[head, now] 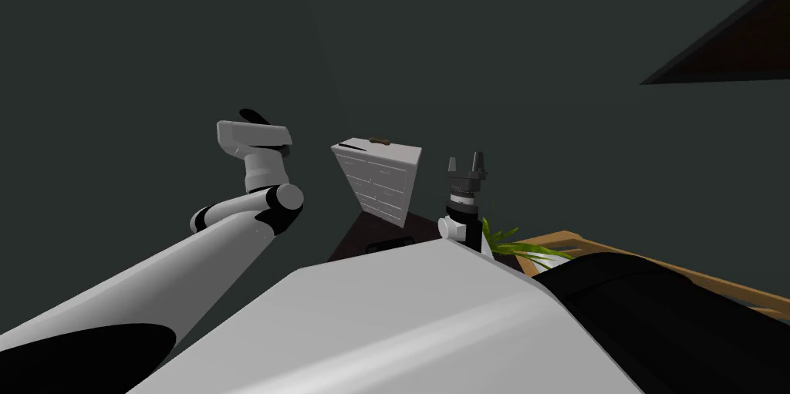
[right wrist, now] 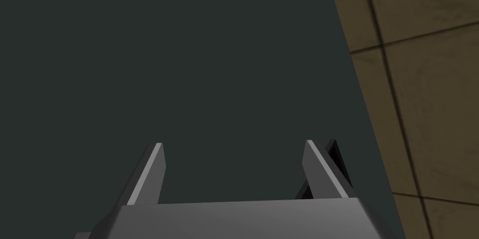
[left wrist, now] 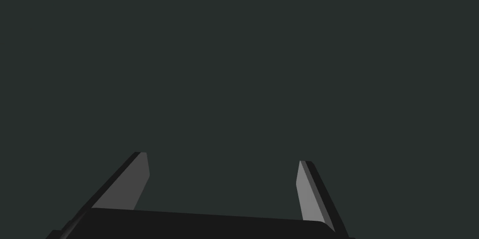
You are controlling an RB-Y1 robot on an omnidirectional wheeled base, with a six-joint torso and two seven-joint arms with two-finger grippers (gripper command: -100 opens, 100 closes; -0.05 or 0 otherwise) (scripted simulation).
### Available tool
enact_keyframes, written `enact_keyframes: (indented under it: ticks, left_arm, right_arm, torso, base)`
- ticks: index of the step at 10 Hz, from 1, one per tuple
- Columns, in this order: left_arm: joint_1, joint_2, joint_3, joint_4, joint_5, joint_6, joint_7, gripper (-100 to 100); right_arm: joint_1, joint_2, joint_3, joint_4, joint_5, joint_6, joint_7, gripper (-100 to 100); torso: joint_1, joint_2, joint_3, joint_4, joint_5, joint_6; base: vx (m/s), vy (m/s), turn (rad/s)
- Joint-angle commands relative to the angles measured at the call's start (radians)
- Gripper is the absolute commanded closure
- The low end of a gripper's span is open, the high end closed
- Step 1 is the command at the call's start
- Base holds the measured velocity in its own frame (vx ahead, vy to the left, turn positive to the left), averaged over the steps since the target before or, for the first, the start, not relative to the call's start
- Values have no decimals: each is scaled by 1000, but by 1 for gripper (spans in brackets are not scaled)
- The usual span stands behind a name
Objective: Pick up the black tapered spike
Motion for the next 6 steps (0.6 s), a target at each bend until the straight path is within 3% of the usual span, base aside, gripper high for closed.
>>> enact_keyframes:
  ticks: [1,2,4,5,6]
  left_arm:
    - [-39,3,9,32,-4,50,-13,-100]
    - [-76,9,28,72,-11,79,-37,-100]
    - [-99,9,28,89,-11,122,-37,-100]
    - [-142,14,45,129,-17,163,-63,-100]
    - [-154,14,45,145,-17,189,-63,-100]
  right_arm:
    - [0,0,0,0,0,0,0,0]
    - [0,0,0,0,0,0,0,0]
    - [0,0,0,0,0,0,0,0]
    - [0,0,0,0,0,0,0,0]
    - [0,0,0,0,0,0,0,0]
  torso:
    - [0,0,0,0,0,0]
    - [0,0,0,0,0,-1]
    - [1,-2,-1,0,0,-1]
    - [1,0,0,0,1,-1]
    - [1,-1,0,0,0,0]
  base:
    - [37,12,-115]
    - [56,13,-192]
    - [38,18,-43]
    - [37,19,-186]
    - [38,26,-118]
